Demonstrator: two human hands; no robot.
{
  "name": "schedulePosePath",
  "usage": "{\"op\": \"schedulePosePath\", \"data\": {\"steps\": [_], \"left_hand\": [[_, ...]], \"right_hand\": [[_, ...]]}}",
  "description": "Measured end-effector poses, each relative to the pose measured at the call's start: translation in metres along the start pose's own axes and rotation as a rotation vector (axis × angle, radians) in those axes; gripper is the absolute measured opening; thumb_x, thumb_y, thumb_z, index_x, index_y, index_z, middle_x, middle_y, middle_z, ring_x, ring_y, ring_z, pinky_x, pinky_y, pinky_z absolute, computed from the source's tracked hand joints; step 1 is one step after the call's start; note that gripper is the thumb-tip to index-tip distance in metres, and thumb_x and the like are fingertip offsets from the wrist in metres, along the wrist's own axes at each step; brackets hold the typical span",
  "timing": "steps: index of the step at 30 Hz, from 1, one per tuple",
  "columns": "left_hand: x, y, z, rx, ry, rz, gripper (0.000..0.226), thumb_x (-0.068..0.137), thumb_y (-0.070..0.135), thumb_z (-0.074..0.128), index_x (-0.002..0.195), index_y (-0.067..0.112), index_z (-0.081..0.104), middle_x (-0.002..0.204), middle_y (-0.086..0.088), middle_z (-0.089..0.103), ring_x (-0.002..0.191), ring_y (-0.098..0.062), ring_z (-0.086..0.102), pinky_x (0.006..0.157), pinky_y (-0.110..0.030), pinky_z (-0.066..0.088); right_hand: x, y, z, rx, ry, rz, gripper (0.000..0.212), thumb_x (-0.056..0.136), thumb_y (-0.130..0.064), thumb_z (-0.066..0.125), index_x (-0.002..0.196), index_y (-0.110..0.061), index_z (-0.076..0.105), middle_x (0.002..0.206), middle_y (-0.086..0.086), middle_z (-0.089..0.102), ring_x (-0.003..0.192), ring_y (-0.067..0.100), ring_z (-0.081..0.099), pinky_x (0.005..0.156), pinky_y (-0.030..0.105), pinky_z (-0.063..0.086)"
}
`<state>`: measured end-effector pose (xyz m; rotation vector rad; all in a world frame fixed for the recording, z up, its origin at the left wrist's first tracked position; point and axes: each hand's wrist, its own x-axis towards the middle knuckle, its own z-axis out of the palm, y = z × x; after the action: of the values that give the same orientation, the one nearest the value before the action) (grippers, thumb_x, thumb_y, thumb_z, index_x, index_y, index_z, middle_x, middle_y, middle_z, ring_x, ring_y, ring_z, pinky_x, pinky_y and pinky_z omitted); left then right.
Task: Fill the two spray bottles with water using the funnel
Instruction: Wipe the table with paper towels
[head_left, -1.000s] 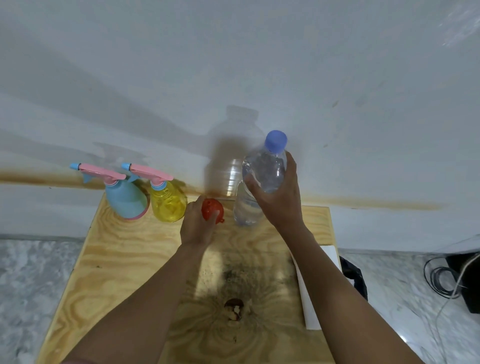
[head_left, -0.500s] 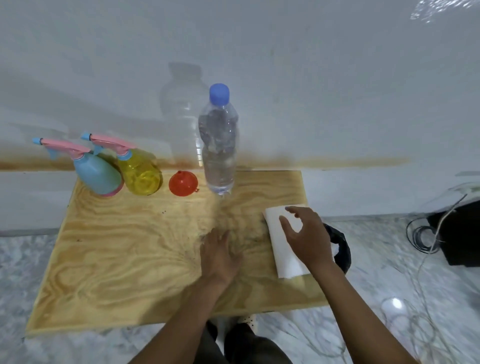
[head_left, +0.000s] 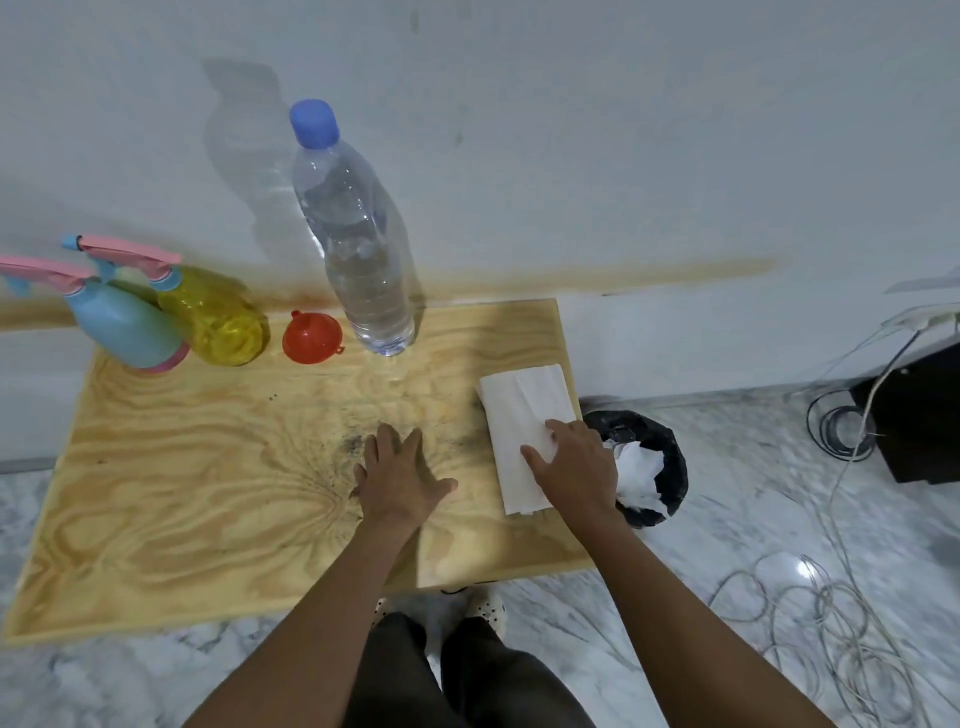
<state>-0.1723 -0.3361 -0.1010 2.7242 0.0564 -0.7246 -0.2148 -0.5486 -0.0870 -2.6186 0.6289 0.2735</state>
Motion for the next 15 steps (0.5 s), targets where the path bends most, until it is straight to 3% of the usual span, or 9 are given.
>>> {"op": "schedulePosePath", "data": {"steps": [6,15], "left_hand": [[-0.0008,0.0006,-0.0009,-0.021,-0.003,-0.013,0.096,0.077,0.062,0.071,0.155,0.031,0.024,0.165,-0.007,-0.001,0.152,-0.029,-0.002,0.121,-0.051,0.016],[0.0007,0.0007,-0.0002,-0.030,-0.006,-0.018,0.096,0.077,0.062,0.072,0.155,0.032,0.024,0.165,-0.007,-0.002,0.153,-0.028,-0.003,0.122,-0.050,0.014]], "right_hand": [[0.0055,0.0028,0.0049,0.100,0.054,0.019,0.028,0.099,-0.037,0.057,0.113,-0.018,0.072,0.116,0.001,0.068,0.110,0.023,0.059,0.094,0.043,0.047],[0.0007,0.0045,0.0034,0.232,0.177,-0.006,0.021,0.098,-0.034,0.060,0.101,-0.023,0.077,0.103,-0.004,0.073,0.097,0.021,0.066,0.090,0.048,0.052]]}}
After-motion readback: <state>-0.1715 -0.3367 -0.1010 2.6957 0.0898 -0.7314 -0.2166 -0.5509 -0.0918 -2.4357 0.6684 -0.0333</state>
